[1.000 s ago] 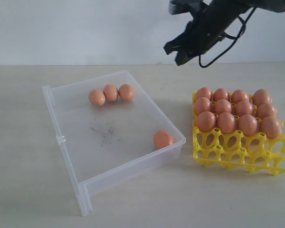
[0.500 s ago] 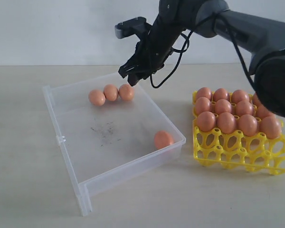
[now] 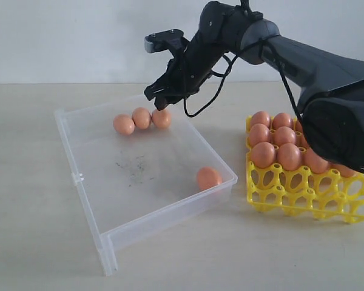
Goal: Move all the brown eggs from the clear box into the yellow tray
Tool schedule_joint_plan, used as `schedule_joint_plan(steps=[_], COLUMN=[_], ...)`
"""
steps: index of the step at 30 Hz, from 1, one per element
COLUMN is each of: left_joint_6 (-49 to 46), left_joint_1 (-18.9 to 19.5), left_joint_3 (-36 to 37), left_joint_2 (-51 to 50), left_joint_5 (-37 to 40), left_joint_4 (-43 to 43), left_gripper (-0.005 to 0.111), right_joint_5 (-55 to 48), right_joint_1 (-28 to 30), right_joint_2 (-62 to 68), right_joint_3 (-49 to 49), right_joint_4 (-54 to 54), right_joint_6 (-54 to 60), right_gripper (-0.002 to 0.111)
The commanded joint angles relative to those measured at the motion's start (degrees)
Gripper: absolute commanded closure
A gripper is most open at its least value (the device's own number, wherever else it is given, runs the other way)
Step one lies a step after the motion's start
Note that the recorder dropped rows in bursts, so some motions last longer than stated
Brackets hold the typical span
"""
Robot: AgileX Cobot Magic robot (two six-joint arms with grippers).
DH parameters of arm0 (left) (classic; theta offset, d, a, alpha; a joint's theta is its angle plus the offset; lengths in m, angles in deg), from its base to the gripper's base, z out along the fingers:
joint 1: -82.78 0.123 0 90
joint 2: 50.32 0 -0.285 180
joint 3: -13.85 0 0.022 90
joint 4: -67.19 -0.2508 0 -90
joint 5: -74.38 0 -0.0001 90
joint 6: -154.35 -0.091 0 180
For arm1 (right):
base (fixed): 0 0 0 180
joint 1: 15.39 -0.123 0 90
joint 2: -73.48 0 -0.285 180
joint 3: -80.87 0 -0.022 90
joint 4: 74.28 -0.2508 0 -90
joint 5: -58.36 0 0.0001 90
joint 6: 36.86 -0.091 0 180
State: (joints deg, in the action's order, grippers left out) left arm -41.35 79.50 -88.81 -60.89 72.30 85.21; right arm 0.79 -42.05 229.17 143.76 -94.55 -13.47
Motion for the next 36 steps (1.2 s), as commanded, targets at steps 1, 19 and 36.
schedule_joint_plan(steps=[1,19,36], left_joint_6=[-0.3,-0.3,-0.3], left_joint_1=[-0.2,-0.2,-0.2], left_joint_3=[-0.1,-0.1,-0.1], left_joint_2=[-0.2,-0.2,-0.2], left_joint_5=[-0.9,-0.9,-0.9], left_joint_4=[0.3,0.3,0.3], left_gripper=[0.103,0.103,0.103], right_joint_5=[0.0,-12.4,-4.7], right_joint_1=[0.3,4.0,13.5], right_joint_2=[0.7,-7.0,0.0], right_joint_3=[0.6,0.4,0.4], right_joint_4=[-2.3,-8.6,-7.6], right_joint_6=[2.9,11.6,6.0], right_gripper=[0.069,0.087,0.096])
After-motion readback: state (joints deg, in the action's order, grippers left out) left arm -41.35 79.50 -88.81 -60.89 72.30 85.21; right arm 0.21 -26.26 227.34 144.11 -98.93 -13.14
